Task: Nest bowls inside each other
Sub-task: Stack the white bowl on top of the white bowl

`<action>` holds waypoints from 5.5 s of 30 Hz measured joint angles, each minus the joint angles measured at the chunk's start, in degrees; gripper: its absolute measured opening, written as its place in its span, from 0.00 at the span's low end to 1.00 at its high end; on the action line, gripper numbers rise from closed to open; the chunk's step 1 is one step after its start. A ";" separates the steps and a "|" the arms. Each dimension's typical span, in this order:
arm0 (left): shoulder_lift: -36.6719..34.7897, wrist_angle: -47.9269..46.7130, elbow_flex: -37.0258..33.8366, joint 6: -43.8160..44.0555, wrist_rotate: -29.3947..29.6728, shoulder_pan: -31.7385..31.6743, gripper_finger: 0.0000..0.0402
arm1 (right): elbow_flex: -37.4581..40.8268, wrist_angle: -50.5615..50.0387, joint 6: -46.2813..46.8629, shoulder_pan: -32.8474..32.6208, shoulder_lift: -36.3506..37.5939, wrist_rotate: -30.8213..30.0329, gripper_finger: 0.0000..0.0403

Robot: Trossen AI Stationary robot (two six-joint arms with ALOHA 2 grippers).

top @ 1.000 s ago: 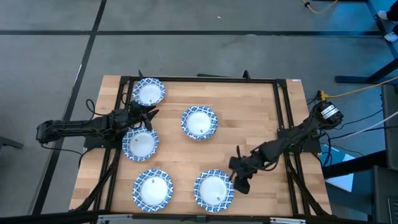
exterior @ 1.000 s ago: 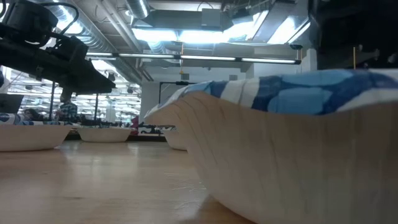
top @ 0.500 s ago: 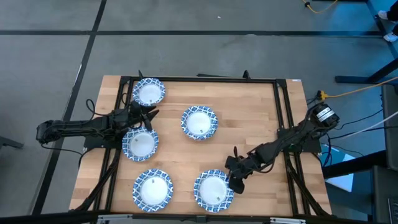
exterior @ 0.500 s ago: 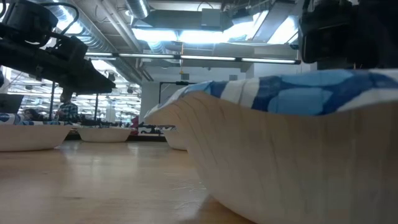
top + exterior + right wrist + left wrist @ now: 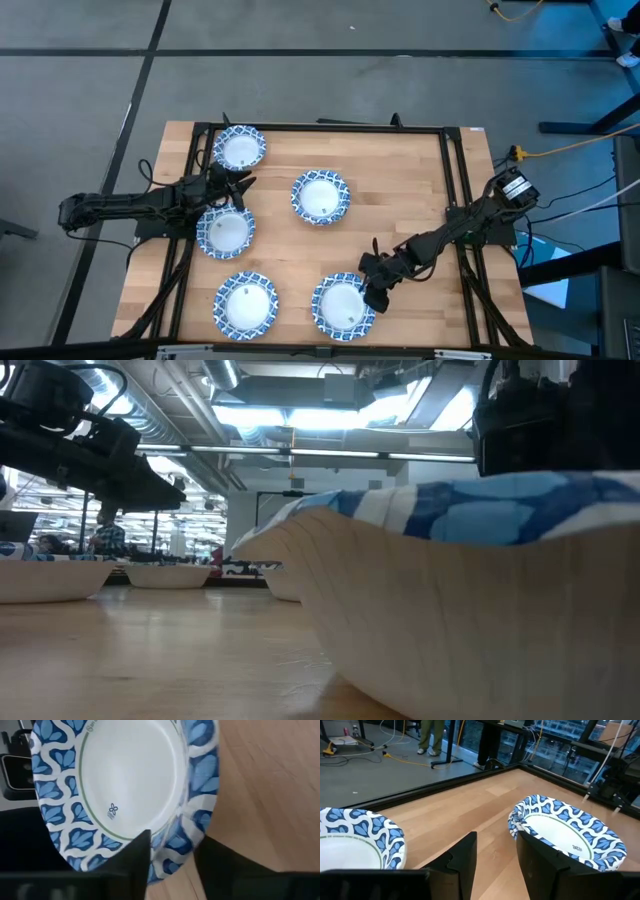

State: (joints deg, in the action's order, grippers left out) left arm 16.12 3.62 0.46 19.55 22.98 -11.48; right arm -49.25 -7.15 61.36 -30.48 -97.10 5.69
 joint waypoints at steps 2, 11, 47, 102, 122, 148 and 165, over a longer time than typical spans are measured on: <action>0.00 0.02 0.01 0.00 0.00 -0.01 0.33 | 0.00 0.16 0.00 0.18 0.10 0.12 0.28; 0.00 0.00 0.00 0.00 -0.10 0.00 0.33 | 0.00 2.10 -3.28 5.22 0.98 8.32 0.04; 0.00 0.00 0.01 1.31 -0.09 0.00 0.33 | -0.09 5.30 -21.42 56.58 9.46 25.55 0.02; -0.01 0.04 0.01 2.48 0.52 -0.01 0.33 | -24.23 -22.84 -48.74 60.92 -1.01 15.28 0.31; -0.02 0.26 0.01 -3.56 2.97 -0.01 0.33 | -13.33 1.24 -60.77 62.12 14.99 11.87 0.31; -0.02 8.96 2.70 -13.90 5.74 0.01 0.37 | 22.97 39.03 -44.96 59.47 35.28 11.96 0.31; -0.02 10.27 2.70 -12.94 7.93 -0.01 0.63 | 22.97 38.09 -46.00 59.52 35.28 11.89 0.31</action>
State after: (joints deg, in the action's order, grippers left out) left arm 16.10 13.89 3.16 6.61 30.92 -11.49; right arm -26.28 30.94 15.36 29.04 -61.82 17.59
